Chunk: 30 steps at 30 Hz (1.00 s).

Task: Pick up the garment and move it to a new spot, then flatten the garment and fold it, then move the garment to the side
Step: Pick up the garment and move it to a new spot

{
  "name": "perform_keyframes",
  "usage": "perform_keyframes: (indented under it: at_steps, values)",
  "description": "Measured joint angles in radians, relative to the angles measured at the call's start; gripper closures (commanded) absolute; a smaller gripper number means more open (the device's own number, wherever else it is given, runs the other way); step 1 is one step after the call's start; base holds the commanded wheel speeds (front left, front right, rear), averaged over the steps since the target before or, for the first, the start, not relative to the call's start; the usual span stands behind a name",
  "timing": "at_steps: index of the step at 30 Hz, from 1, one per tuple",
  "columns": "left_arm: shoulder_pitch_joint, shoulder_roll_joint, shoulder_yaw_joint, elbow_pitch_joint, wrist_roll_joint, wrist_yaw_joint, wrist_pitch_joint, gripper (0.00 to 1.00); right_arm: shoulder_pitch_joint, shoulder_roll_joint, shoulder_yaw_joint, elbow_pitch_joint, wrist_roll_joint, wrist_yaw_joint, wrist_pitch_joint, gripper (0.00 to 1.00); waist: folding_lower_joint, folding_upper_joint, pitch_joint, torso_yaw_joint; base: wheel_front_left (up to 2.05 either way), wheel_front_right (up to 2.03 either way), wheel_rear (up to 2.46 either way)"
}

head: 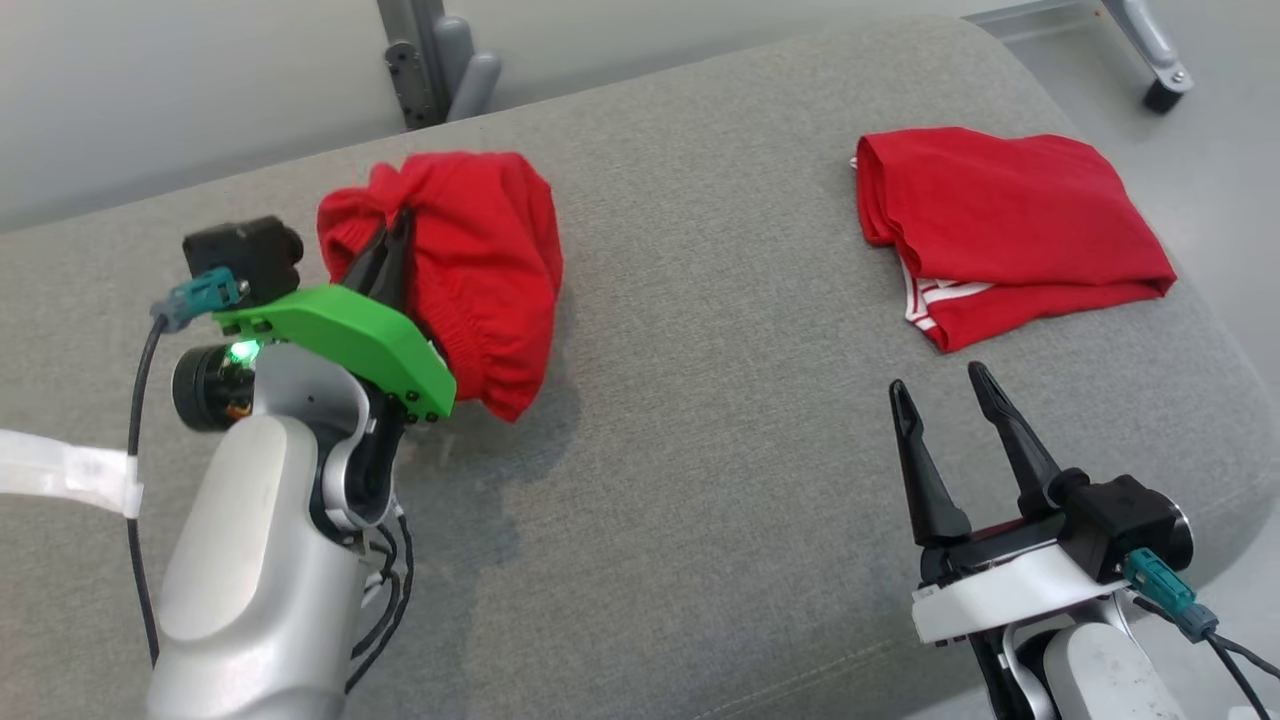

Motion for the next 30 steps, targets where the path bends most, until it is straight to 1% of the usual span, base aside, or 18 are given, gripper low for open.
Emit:
perform_keyframes:
  at_steps: [2, 6, 8, 12, 13, 14, 15, 16, 19, 23, 26, 30]
  values:
    - [0.022, 0.001, 0.004, 0.032, -0.003, 0.003, -0.021, 1.0, 0.0, 0.002, 0.0, -0.003, 0.0, 0.0, 0.0, 0.0, 0.0, 0.0, 0.01, -0.022, 0.0, 0.0, 0.0]
    - [0.04, -0.011, 0.017, 0.114, -0.019, -0.008, -0.087, 1.0, 0.0, 0.004, -0.001, -0.005, -0.001, 0.0, 0.0, 0.0, 0.0, 0.0, 0.041, -0.047, 0.0, 0.0, 0.0]
    - [0.038, -0.019, 0.029, 0.165, -0.049, -0.022, -0.119, 1.0, -0.001, 0.005, 0.002, -0.005, -0.001, 0.0, 0.0, 0.0, 0.0, 0.0, 0.058, -0.052, 0.0, 0.0, 0.0]
    - [0.014, -0.026, 0.018, 0.276, -0.045, -0.043, -0.179, 1.0, -0.013, 0.007, 0.009, -0.004, -0.002, 0.0, 0.0, 0.0, 0.0, 0.0, 0.079, -0.053, 0.0, 0.0, 0.0]
    - [0.006, -0.026, 0.011, 0.303, -0.039, -0.048, -0.194, 0.91, -0.014, 0.007, 0.013, -0.004, -0.002, 0.0, 0.0, 0.0, 0.0, 0.0, 0.081, -0.051, 0.0, 0.0, 0.0]
    - [-0.001, -0.027, 0.006, 0.328, -0.03, -0.051, -0.211, 0.58, -0.015, 0.007, 0.016, -0.003, -0.002, 0.0, 0.0, 0.0, 0.0, 0.0, 0.081, -0.048, 0.0, 0.0, 0.0]
    - [-0.009, -0.028, 0.002, 0.352, -0.022, -0.051, -0.232, 0.15, -0.015, 0.007, 0.021, -0.001, -0.002, 0.0, 0.0, 0.0, 0.0, 0.0, 0.08, -0.044, 0.0, 0.0, 0.0]
    - [-0.015, -0.03, -0.002, 0.37, -0.016, -0.052, -0.256, 0.0, -0.015, 0.006, 0.023, 0.0, -0.002, 0.0, 0.0, 0.0, 0.0, 0.0, 0.076, -0.04, 0.0, 0.0, 0.0]
    - [-0.029, -0.035, -0.015, 0.412, -0.012, -0.066, -0.319, 0.0, -0.012, 0.002, 0.025, 0.003, -0.002, 0.0, 0.0, 0.0, 0.0, 0.0, 0.06, -0.028, 0.0, 0.0, 0.0]
    - [-0.028, -0.044, -0.015, 0.433, -0.017, -0.076, -0.39, 0.0, 0.006, -0.006, 0.03, 0.008, 0.0, 0.0, 0.0, 0.0, 0.0, 0.0, 0.027, -0.006, 0.0, 0.0, 0.0]
    - [0.001, -0.047, -0.012, 0.418, -0.027, -0.085, -0.416, 0.0, 0.015, -0.01, 0.031, 0.008, 0.002, 0.0, 0.0, 0.0, 0.0001, 0.0, 0.003, 0.019, 0.0, 0.0, 0.0]
    - [0.072, -0.049, 0.002, 0.361, -0.034, -0.09, -0.432, 0.0, 0.03, -0.013, 0.034, 0.007, 0.007, 0.0, 0.0, 0.0, 0.0, 0.0, -0.027, 0.06, 0.0, 0.0, 0.0]
